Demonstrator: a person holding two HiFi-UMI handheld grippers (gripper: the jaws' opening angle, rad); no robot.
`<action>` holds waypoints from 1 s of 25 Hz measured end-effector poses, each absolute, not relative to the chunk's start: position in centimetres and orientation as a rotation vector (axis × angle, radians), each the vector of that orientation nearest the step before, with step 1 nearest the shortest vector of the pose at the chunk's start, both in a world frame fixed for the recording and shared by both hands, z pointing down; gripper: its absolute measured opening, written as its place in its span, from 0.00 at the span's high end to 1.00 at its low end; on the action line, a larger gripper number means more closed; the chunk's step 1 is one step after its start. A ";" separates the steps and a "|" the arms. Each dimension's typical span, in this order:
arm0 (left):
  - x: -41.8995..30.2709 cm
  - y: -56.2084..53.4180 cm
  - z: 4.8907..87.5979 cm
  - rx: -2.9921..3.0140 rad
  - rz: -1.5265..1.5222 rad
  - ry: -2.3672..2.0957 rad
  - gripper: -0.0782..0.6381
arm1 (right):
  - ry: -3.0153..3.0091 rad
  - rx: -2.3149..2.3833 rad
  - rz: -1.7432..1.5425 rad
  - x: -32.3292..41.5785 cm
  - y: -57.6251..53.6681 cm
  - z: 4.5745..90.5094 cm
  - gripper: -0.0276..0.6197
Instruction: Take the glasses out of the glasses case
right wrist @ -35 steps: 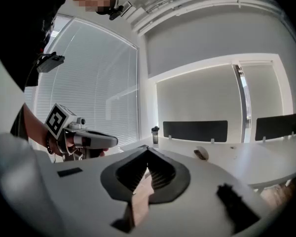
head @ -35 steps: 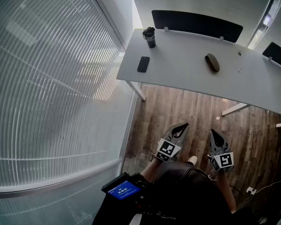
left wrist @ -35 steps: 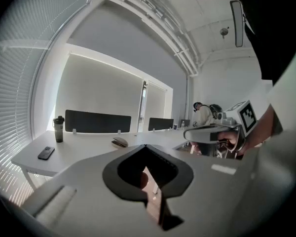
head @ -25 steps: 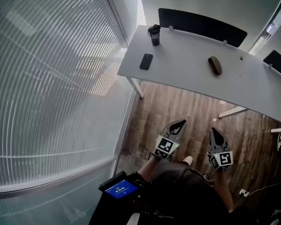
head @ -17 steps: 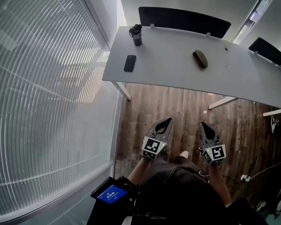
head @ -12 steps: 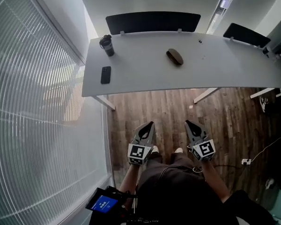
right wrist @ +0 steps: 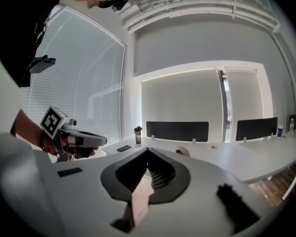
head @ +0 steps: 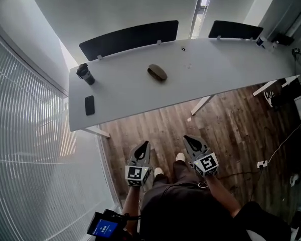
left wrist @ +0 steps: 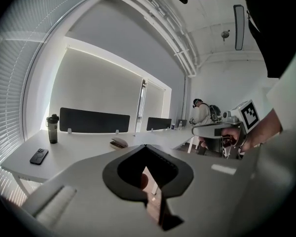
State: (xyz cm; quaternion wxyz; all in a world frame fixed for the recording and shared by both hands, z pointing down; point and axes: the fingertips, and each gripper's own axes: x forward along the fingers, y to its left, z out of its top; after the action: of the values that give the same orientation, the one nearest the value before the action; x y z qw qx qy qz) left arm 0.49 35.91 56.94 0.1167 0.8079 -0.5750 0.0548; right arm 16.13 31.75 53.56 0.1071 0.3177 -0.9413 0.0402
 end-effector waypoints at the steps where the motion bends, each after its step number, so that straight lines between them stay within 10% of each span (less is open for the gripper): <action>1: 1.0 35.3 56.8 2.361 0.161 -1.687 0.89 | -2.772 0.935 0.117 16.7 31.2 53.6 0.95; 25: 10.9 25.0 56.5 2.255 0.137 -1.744 0.89 | -2.827 0.894 0.166 29.3 18.5 55.1 0.95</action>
State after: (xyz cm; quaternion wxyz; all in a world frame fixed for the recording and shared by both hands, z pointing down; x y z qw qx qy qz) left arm 10.88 24.96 56.51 0.1432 0.7820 -0.6048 0.0476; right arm 29.26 18.46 55.07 0.0861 0.3000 -0.9484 0.0557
